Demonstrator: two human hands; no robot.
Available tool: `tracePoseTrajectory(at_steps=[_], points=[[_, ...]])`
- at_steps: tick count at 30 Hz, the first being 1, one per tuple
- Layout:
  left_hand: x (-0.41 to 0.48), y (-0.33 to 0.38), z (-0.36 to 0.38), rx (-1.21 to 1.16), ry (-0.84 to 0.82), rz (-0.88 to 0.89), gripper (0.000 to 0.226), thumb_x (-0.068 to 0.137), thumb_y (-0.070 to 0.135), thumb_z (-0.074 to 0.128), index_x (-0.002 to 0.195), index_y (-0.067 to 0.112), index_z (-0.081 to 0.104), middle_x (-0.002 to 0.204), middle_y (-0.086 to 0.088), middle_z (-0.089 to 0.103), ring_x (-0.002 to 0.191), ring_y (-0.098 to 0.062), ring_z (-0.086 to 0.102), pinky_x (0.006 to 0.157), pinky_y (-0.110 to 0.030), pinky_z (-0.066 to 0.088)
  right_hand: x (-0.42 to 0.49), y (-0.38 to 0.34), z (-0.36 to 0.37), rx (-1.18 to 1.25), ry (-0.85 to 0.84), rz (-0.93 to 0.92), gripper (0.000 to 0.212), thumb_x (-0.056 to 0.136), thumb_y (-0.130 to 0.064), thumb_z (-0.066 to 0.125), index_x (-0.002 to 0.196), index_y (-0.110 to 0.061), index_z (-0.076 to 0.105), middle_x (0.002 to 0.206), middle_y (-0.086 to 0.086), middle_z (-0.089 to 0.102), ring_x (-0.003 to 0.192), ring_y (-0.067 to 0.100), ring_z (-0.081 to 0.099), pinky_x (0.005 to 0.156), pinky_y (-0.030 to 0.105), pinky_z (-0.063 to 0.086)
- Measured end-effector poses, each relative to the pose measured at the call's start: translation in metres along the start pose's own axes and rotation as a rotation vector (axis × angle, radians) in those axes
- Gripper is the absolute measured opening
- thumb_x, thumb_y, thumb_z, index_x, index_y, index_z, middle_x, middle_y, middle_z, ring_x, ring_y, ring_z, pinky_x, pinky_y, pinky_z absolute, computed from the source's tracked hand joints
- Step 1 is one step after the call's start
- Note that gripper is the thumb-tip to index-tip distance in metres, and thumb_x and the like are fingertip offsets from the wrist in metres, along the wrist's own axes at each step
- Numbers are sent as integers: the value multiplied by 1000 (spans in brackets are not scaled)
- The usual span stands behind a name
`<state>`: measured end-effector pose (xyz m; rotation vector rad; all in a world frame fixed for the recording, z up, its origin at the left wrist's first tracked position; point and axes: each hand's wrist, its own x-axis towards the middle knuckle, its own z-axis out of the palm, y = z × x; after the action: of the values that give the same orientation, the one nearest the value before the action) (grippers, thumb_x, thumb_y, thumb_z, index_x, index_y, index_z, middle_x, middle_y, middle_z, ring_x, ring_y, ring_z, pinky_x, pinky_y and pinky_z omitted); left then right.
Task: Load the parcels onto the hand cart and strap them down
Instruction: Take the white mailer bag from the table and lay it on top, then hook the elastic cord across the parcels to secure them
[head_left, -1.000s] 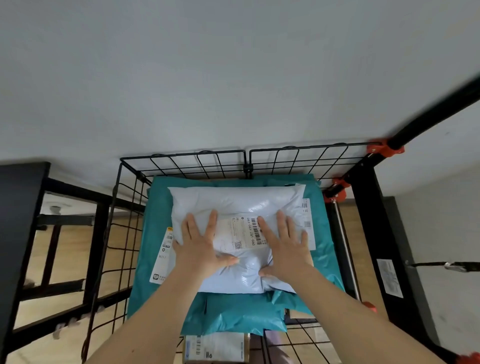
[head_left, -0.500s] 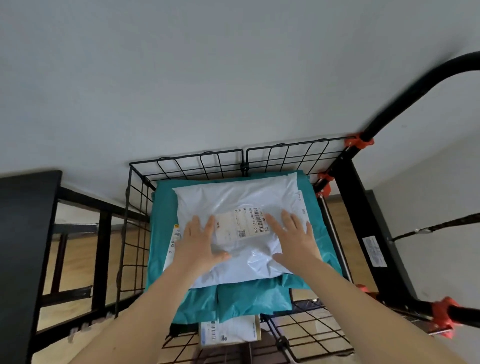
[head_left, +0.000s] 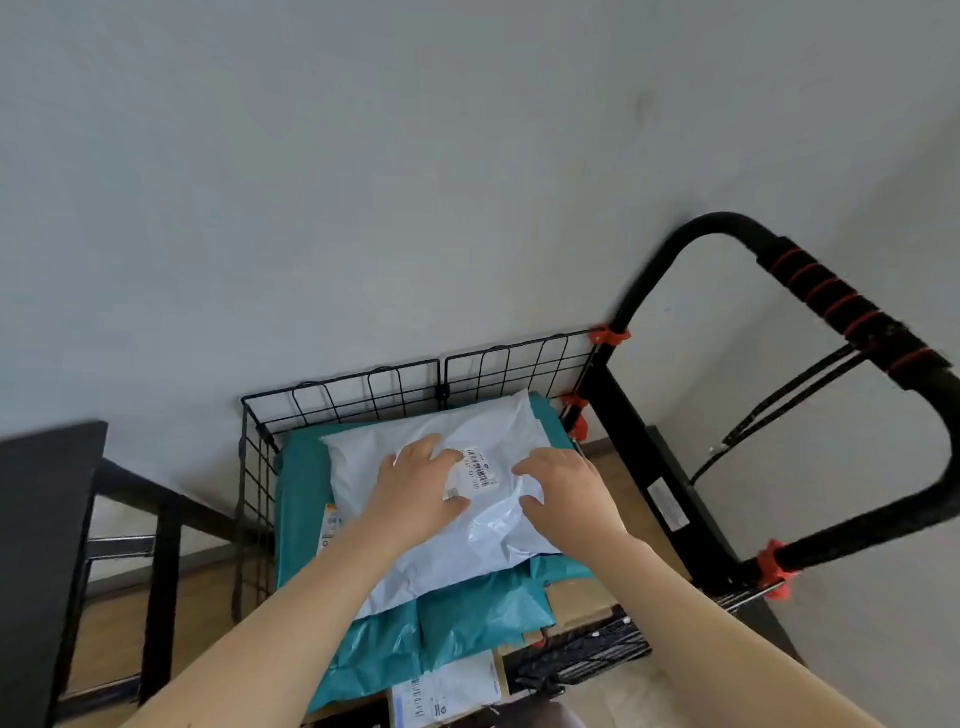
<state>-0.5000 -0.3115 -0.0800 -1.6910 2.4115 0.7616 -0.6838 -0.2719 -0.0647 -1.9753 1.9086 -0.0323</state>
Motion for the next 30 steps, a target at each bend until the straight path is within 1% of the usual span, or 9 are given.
tracePoseTrajectory(at_steps=[4,9,13,16,20,22,24,27,30], points=[[4,36,-18,-23,87,112,55,90,41,55,140,27,37,155,-1,20,141,-19,24,113,-35,19,-12,9,-31,63,158,44,32,90,-14,52,120,-22,63,126,-6,60,119,16,49,103,29,38],[14,83,-40,-38,139,217,52,89,38,57,137,26,43,149,3,31,134,-18,34,109,-32,25,-15,37,-80,95,345,92,32,90,-8,46,111,-18,68,116,-3,66,110,20,55,92,28,41],[33,132,-57,-111,190,292,47,88,33,59,133,24,48,140,5,42,126,-15,43,105,-30,33,-15,74,-129,125,439,177,34,93,-7,43,114,-22,64,123,1,61,113,20,52,94,30,42],[52,177,-60,-146,189,336,48,89,33,58,134,23,47,140,5,42,125,-14,44,105,-29,34,-14,106,-164,152,521,234,35,93,-6,42,116,-24,62,127,2,58,115,22,53,92,32,46],[78,242,-61,-188,143,384,52,90,35,57,139,23,41,146,5,35,131,-13,38,109,-30,31,-17,148,-208,155,653,311,37,91,-5,44,118,-23,61,123,5,59,100,22,57,80,32,50],[88,271,-59,-219,109,388,53,90,34,56,140,24,38,146,5,33,130,-13,40,108,-31,34,-19,172,-226,176,674,377,39,89,-4,43,118,-23,61,117,6,60,90,23,57,71,30,47],[97,293,-56,-235,83,386,55,91,32,55,142,24,35,147,4,33,127,-13,42,107,-32,36,-20,196,-238,206,666,444,40,89,-5,40,118,-23,61,118,3,62,96,24,58,68,29,45],[113,319,-46,-232,56,362,60,91,31,55,145,24,31,147,2,32,124,-15,46,104,-31,39,-17,233,-242,301,576,519,36,92,-10,40,119,-22,61,118,0,64,101,22,60,71,27,46],[129,333,-34,-247,-15,305,65,89,31,59,146,24,27,148,1,34,124,-17,46,105,-32,39,-11,263,-236,557,445,490,28,96,-20,44,111,-15,67,107,3,68,92,19,59,75,27,46]])
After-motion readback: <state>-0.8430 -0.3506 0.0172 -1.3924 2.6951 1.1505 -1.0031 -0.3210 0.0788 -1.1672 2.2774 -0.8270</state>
